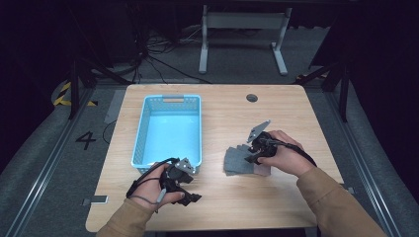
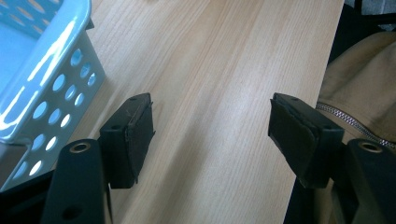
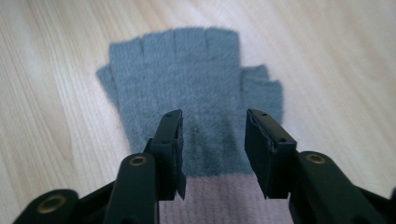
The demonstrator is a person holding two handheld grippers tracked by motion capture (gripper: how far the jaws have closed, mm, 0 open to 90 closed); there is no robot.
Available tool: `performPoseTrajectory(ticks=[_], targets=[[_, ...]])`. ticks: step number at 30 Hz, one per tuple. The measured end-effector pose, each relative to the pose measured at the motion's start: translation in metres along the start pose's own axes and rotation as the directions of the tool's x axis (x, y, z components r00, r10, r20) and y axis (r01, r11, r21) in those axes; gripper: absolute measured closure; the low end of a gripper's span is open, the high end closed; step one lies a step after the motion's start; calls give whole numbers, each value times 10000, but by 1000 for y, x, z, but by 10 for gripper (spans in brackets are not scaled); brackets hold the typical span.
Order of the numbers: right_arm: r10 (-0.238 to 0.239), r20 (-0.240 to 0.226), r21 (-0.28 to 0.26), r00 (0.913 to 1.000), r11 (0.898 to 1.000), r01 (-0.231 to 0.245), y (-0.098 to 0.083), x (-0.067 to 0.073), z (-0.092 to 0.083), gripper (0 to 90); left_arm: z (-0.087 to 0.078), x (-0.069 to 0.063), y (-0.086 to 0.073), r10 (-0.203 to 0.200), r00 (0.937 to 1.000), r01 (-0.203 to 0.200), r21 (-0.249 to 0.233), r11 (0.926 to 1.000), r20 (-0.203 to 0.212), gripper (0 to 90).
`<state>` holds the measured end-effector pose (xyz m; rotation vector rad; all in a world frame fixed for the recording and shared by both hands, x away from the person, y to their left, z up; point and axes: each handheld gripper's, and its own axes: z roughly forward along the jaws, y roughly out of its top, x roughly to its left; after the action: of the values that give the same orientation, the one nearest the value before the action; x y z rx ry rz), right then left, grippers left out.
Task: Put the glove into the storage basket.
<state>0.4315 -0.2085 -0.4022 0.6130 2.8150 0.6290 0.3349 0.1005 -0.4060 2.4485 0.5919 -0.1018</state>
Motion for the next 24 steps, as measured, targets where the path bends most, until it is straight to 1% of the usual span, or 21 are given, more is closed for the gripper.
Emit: performPoseTrajectory(ticks=[1, 3, 4, 5, 6, 8, 10, 11, 12, 13, 14, 15, 17, 18, 21, 23, 24], targets=[[56, 119, -179, 9999, 9998, -54, -2, 0, -3, 581, 1, 0, 1, -8, 10000, 9, -82, 10000, 64, 336], [200, 193, -434, 9996, 9989, -192, -6, 0, -9, 580, 2, 1, 2, 13, 10000, -12, -150, 9999, 82, 342], [361, 231, -520, 9991, 9980, -349, -8, 0, -13, 584, 4, 1, 5, -42, 10000, 43, -201, 9998, 59, 352], [471, 272, -618, 9985, 9971, -454, -11, 0, -16, 586, 5, 0, 6, -41, 10000, 42, -200, 9998, 11, 349], [471, 272, -618, 9985, 9971, -454, -11, 0, -16, 586, 5, 0, 6, -41, 10000, 42, -200, 9998, 11, 334], [794, 265, -719, 9965, 9944, -774, -18, 0, -22, 582, 6, 0, 10, 125, 9997, -132, -339, 9993, -205, 321], [1080, 348, -914, 9935, 9903, -1044, -27, 1, -28, 581, 7, -1, 14, 205, 9990, -222, -443, 9988, -393, 321], [1229, 389, -1012, 9917, 9878, -1185, -31, 1, -32, 580, 8, -2, 16, 122, 9987, -149, -540, 9984, -497, 326], [1623, 407, -1283, 9859, 9794, -1559, -42, 4, -38, 580, 11, -2, 20, -42, 9978, -5, -709, 9975, -655, 356], [1623, 407, -1283, 9859, 9794, -1559, -42, 4, -38, 580, 11, -2, 20, -42, 9978, -5, -709, 9975, -655, 374], [1863, 430, -1396, 9815, 9739, -1788, -52, 7, -41, 575, 14, -4, 24, -10, 9973, -53, -857, 9963, -734, 399], [2018, 467, -1434, 9783, 9706, -1934, -57, 10, -42, 571, 15, -4, 26, -50, 9976, -13, -904, 9959, -693, 421], [2338, 487, -1557, 9711, 9621, -2238, -66, 14, -43, 568, 19, -6, 30, -225, 9972, 162, -886, 9959, -706, 470], [2462, 515, -1566, 9679, 9591, -2356, -71, 17, -44, 567, 21, -7, 32, -325, 9968, 254, -962, 9950, -736, 486], [2736, 702, -1719, 9593, 9506, -2586, -82, 24, -43, 564, 26, -8, 36, -552, 9956, 446, -1367, 9896, -754, 492], [2905, 702, -1920, 9543, 9427, -2728, -89, 29, -43, 565, 29, -9, 39, -732, 9939, 592, -1613, 9851, -822, 489], [3029, 639, -2034, 9509, 9368, -2847, -91, 32, -43, 565, 31, -9, 40, -766, 9933, 618, -1619, 9849, -864, 498]])
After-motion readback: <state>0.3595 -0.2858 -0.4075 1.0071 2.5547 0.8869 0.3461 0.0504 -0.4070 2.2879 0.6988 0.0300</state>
